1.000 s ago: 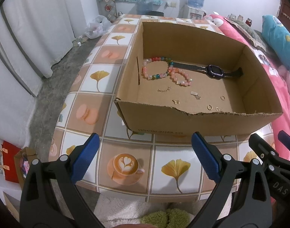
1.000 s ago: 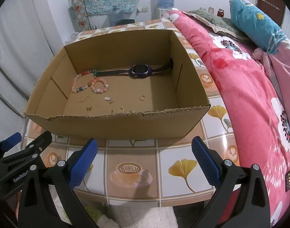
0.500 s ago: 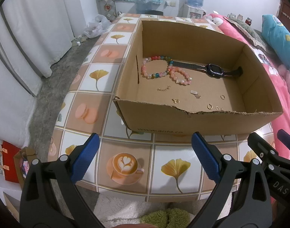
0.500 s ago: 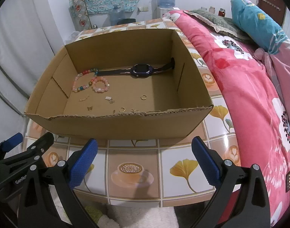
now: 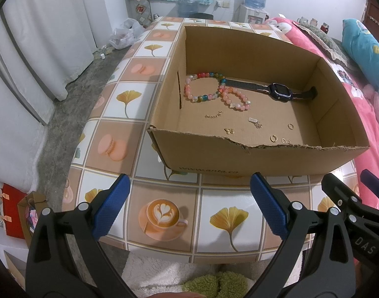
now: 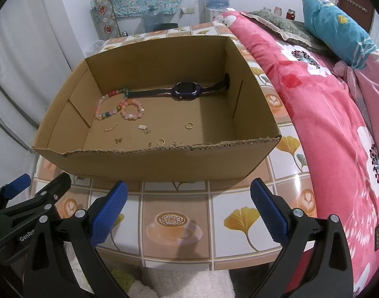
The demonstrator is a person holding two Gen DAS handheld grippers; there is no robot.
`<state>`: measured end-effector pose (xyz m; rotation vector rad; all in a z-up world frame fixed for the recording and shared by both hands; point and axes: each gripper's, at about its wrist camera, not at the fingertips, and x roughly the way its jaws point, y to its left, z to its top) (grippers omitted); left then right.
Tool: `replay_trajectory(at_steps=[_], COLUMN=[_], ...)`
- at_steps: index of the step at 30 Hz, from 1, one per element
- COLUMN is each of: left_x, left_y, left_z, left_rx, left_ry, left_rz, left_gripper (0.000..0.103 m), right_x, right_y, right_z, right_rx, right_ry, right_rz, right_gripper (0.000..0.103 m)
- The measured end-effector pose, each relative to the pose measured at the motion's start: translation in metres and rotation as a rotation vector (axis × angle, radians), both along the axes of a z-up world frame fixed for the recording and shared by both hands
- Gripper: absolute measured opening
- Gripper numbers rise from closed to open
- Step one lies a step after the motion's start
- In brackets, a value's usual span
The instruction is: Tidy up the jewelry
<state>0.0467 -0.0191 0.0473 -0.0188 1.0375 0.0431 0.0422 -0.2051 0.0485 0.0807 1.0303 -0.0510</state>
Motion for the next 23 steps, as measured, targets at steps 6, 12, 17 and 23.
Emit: replay_trajectory(at_steps=[6, 12, 17, 23], left_x=[-0.0002, -0.0003, -0.0005, -0.0007], left_y=[-0.0006, -0.0006, -0.0005, -0.0007], left_z=[-0.0004, -0.0002, -0.0010, -0.0026], left_rx=[-0.001, 0.000, -0.004, -0.005], left_ry=[0.001, 0.001, 0.000, 0.001], left_rz=[-0.001, -0.002, 0.001, 0.001], left_gripper=[0.094, 0.094, 0.094, 0.094], right_x=[0.0002, 0.0002, 0.0000, 0.0001], right_y=[-0.0010, -0.0010, -0.0012, -0.0015], right_z=[0.0003, 0.0003, 0.0006, 0.0005], right_rx=[0.002, 0.002, 0.002, 0.004], right_ry=[0.001, 0.002, 0.002, 0.003], right_rz=[-0.003, -0.001, -0.003, 0.000], right_gripper=[0.096, 0.096, 0.096, 0.096])
